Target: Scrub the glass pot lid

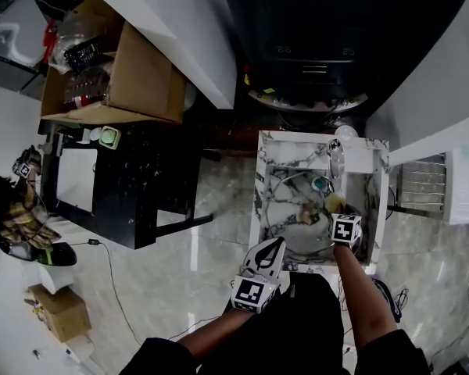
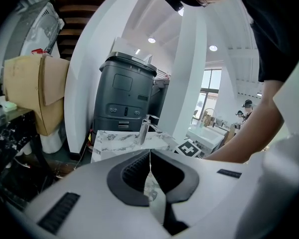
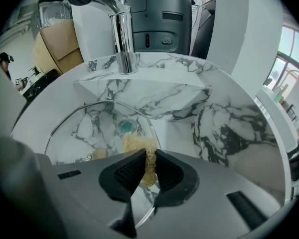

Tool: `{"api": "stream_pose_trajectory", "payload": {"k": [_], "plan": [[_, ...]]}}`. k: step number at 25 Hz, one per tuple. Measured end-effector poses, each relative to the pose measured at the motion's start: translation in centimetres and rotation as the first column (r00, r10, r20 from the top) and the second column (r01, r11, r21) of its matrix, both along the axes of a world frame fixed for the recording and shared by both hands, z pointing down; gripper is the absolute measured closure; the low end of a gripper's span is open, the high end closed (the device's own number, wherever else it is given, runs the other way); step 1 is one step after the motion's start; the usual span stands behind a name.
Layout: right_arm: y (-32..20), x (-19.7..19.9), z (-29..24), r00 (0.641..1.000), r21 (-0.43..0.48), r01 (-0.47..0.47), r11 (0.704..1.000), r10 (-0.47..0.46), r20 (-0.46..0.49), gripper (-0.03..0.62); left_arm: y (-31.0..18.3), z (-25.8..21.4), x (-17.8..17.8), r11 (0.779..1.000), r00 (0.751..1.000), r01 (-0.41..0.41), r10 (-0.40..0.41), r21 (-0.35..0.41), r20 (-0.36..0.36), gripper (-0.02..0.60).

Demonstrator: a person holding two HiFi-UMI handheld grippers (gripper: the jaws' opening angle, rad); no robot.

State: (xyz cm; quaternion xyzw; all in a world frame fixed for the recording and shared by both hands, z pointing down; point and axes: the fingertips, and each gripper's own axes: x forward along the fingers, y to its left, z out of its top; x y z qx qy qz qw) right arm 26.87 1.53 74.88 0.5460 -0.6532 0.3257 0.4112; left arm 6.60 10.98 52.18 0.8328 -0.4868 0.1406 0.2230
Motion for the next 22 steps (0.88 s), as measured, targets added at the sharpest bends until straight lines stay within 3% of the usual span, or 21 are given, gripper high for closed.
{"api": "stream_pose_trajectory", "payload": {"k": [16, 22], "plan": [[3.5, -0.1, 0.0, 0.995, -0.114, 0.094, 0.989, -0.095, -0.008, 0.531, 0.6, -0.7, -1.2, 1.000, 1.000, 0.004, -0.003, 0.014, -0.009, 0.563], [3.7, -0.5, -0.4, 0.978, -0.112, 0.194, 0.974, -0.201, -0.052, 0.531, 1.0, -0.8, -1.7, 1.000, 1.000, 0.010, -0.010, 0.019, -0.015, 0.563]]}}
